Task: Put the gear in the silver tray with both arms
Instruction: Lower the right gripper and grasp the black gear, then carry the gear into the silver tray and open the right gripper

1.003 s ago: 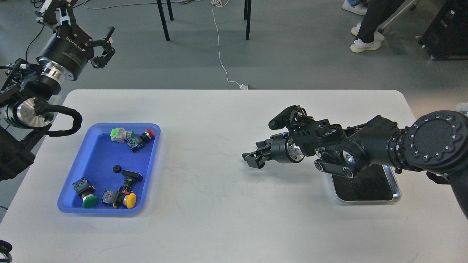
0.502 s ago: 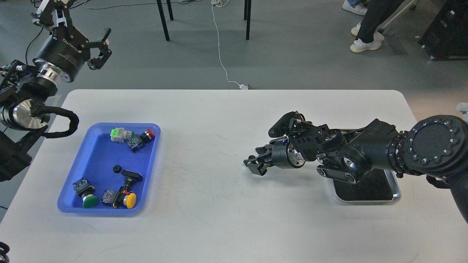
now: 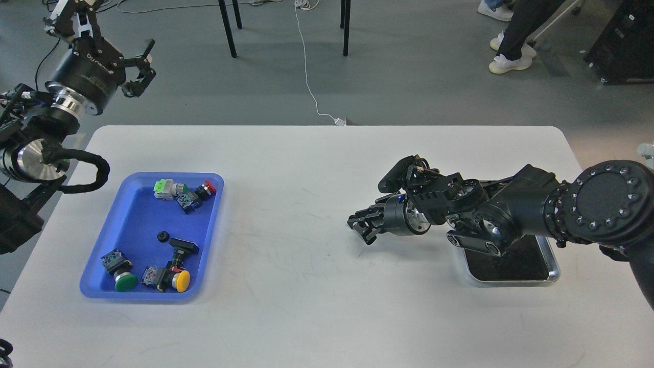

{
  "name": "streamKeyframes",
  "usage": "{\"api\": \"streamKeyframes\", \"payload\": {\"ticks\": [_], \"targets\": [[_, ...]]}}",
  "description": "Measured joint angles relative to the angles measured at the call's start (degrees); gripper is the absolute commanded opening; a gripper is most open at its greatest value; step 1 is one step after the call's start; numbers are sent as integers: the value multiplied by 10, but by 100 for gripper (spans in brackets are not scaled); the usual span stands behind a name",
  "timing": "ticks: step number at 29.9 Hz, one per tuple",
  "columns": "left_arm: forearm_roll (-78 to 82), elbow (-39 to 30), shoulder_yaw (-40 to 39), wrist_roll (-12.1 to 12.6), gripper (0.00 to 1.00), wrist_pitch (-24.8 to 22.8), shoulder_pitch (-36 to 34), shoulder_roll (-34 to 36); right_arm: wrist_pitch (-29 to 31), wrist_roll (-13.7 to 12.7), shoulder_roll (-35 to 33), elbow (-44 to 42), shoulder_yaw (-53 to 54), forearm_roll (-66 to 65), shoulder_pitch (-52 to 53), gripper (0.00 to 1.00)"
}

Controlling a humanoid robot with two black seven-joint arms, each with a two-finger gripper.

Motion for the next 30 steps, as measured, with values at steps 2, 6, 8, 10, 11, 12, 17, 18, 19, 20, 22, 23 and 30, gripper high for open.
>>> {"api": "streamKeyframes", "payload": {"ticks": [2, 6, 8, 10, 11, 12, 17, 18, 19, 20, 22, 23, 30], "targets": [[0, 0, 0, 0, 97, 0, 1, 0, 0, 0, 0, -1, 0, 0, 0, 13], [0, 0, 0, 0, 97, 0, 3, 0, 1, 0, 1, -10, 1, 0, 0, 8], [0, 0, 0, 0, 97, 0, 4, 3, 1, 0, 1, -14, 1, 0, 0, 7], [0, 0, 0, 0, 97, -1, 4, 5, 0, 0, 1, -15, 0, -1, 0, 6], [0, 0, 0, 0, 97, -1, 4, 6, 0, 0, 0, -15, 0, -1, 0, 5], [0, 0, 0, 0, 97, -1, 4, 6, 0, 0, 0, -15, 0, -1, 1, 5], [0, 0, -1, 0, 97, -1, 4, 6, 0, 1, 0, -15, 0, -1, 3, 5], [0, 0, -1, 0, 97, -1, 4, 6, 0, 1, 0, -15, -1, -2, 3, 5], [0, 0, -1, 0, 97, -1, 4, 6, 0, 1, 0, -15, -1, -4, 4, 5], [0, 0, -1, 0, 97, -1, 4, 7, 0, 1, 0, -15, -1, -5, 4, 5], [0, 0, -1, 0, 97, -1, 4, 8, 0, 1, 0, -12, -1, -8, 8, 5], [0, 0, -1, 0, 97, -1, 4, 9, 0, 1, 0, -10, -1, -9, 12, 5], [0, 0, -1, 0, 97, -2, 4, 18, 0, 5, 0, 36, -1, -28, 69, 5]]}}
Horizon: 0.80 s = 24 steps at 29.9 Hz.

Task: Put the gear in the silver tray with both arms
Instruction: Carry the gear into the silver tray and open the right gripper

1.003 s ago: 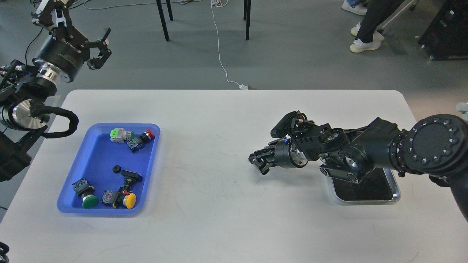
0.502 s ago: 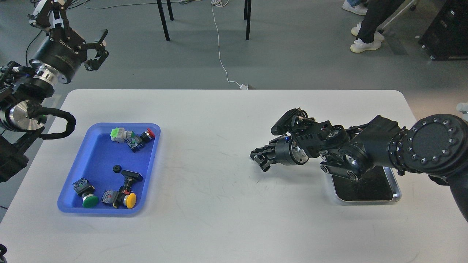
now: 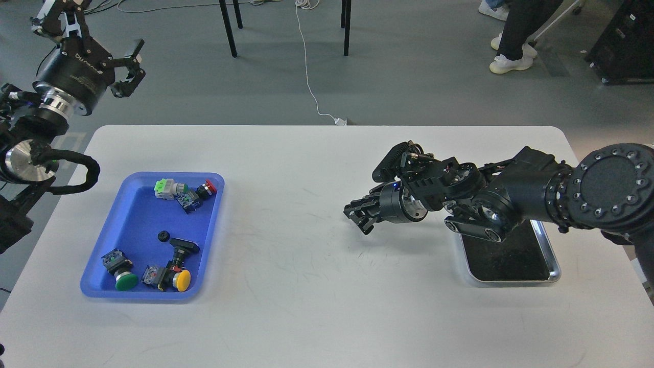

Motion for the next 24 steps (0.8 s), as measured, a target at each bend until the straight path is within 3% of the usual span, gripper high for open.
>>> {"api": "streamKeyframes", "payload": {"ticks": [6, 24], "targets": [[0, -1, -1, 0, 97, 1, 0, 1, 0, -1, -44, 55, -9, -31, 48, 5], [0, -17, -1, 1, 97, 3, -1, 6, 1, -1, -336, 160, -33, -214, 60, 5]]}}
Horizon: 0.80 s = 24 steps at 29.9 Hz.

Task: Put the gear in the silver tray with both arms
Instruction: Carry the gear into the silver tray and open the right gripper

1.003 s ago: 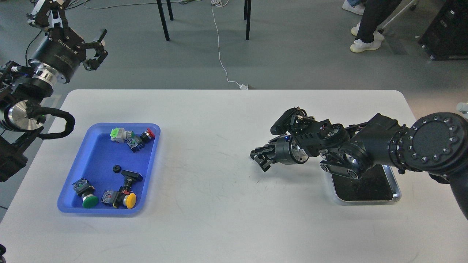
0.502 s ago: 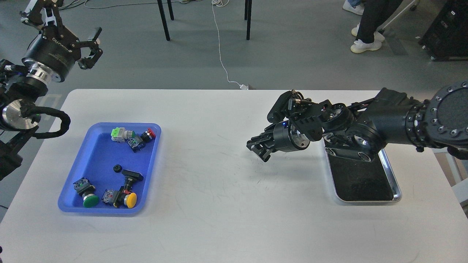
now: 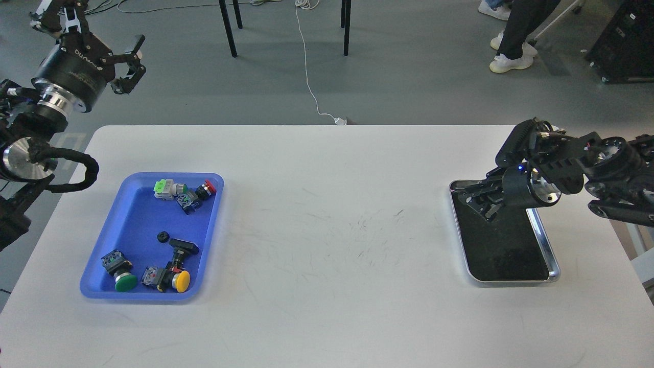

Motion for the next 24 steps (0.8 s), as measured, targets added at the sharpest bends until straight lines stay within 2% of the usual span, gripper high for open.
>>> {"api": "streamKeyframes", "payload": {"ticks": [5, 11, 13, 17, 24], "targets": [[0, 0, 0, 0, 97, 1, 1, 0, 0, 0, -45, 15, -2, -32, -9, 6], [0, 0, 1, 2, 97, 3, 1, 0, 0, 0, -58, 18, -5, -45, -23, 10], [0, 0, 2, 3, 97, 3, 1, 1, 0, 0, -58, 19, -5, -45, -24, 16], [1, 0, 5, 3, 97, 4, 1, 5, 0, -1, -58, 20, -2, -43, -27, 40], [2, -1, 10, 5, 97, 4, -1, 11, 0, 0, -60, 60, 2, -38, -28, 50]]}}
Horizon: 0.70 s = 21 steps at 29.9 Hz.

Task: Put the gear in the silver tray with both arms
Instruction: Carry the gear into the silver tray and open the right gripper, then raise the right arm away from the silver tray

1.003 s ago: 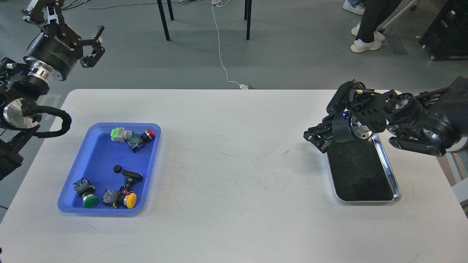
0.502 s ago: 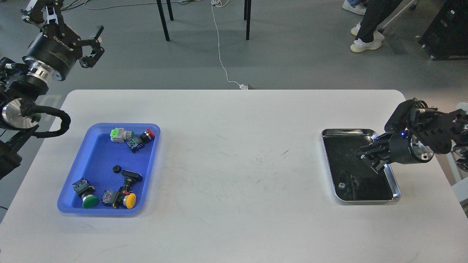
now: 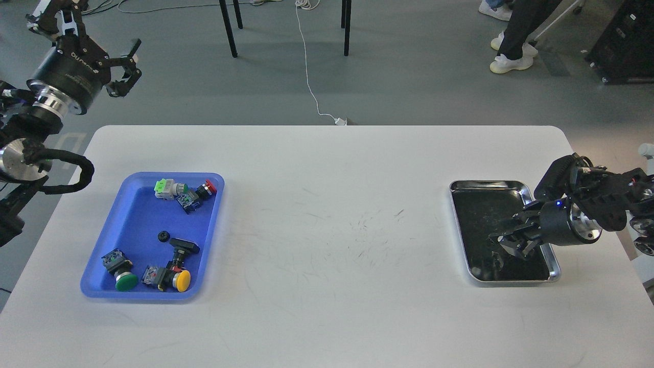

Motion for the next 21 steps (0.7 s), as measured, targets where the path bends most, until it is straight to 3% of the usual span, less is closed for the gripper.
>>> {"api": "streamKeyframes", "payload": {"ticks": [6, 10, 12, 17, 21], "targets": [[5, -32, 2, 3, 97, 0, -1, 23, 0, 0, -28, 12, 12, 0, 8, 60], [6, -76, 15, 4, 97, 2, -1, 59, 0, 0, -46, 2, 90, 5, 8, 87], [7, -108, 34, 4, 97, 1, 0, 92, 0, 0, -51, -1, 154, 7, -3, 94], [38, -191, 111, 5, 97, -12, 3, 201, 1, -2, -41, -27, 334, 83, -60, 97], [141, -234, 131, 6, 97, -15, 3, 244, 3, -6, 36, -86, 460, 190, -120, 98]]}}
